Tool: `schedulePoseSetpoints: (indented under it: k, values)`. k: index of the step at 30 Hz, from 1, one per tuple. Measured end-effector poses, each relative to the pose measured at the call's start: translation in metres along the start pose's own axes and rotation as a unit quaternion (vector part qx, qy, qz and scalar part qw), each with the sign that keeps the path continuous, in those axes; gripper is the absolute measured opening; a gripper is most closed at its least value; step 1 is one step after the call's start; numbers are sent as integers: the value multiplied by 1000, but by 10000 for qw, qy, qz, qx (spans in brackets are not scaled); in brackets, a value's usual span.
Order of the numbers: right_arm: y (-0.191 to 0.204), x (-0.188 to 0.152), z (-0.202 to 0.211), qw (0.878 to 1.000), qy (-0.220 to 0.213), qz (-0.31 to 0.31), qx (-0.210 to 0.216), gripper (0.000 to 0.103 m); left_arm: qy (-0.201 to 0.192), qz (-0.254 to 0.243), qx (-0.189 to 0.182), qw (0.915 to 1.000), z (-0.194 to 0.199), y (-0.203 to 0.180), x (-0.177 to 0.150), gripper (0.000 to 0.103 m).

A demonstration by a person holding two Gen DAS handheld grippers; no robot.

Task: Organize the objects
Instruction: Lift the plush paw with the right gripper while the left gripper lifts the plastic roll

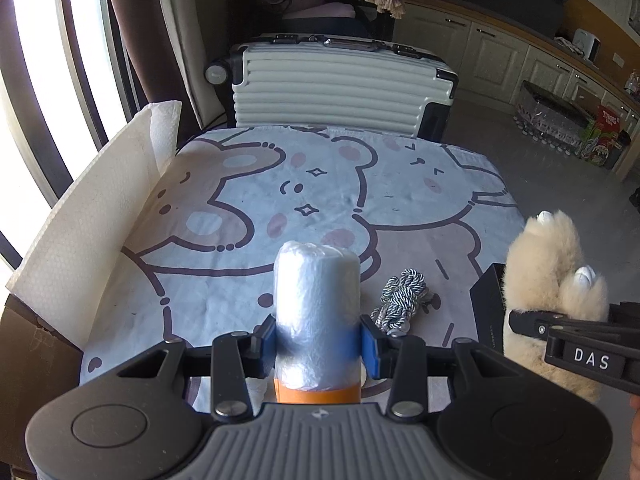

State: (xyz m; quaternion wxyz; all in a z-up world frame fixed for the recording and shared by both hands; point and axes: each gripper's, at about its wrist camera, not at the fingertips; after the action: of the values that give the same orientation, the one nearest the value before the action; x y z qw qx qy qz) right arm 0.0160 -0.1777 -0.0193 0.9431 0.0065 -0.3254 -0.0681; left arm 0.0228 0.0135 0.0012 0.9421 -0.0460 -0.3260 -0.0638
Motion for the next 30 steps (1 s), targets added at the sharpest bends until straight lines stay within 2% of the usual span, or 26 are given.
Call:
schedulePoseSetpoints:
  k: [3,13,20,30]
  values:
    - [-1,2,4,10000,-93,-5,-33,45,-57,-62,98,9999,2,0,0,42]
    - [-1,7,13,9990,-441,1,-4,45,-223,104,123,9996,10,10,4,42]
    - [-3,10,18,9981,-612,10,46,45,-274,19,140,9995,11,5,6,43]
    - [-14,16,21,9971,-761,-43,25,45,-269,-33,13,9996,5,-4,14,43]
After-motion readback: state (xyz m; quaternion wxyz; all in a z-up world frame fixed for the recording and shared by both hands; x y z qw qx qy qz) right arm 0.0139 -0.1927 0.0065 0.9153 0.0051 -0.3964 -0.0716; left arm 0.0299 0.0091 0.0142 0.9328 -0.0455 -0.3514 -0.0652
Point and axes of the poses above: each gripper's, at about its wrist camera, not at the fingertips, and z roughly against the way its jaws point, y to its left, x to its top, and after that the axes turned 4 degrees about -x, right-handed
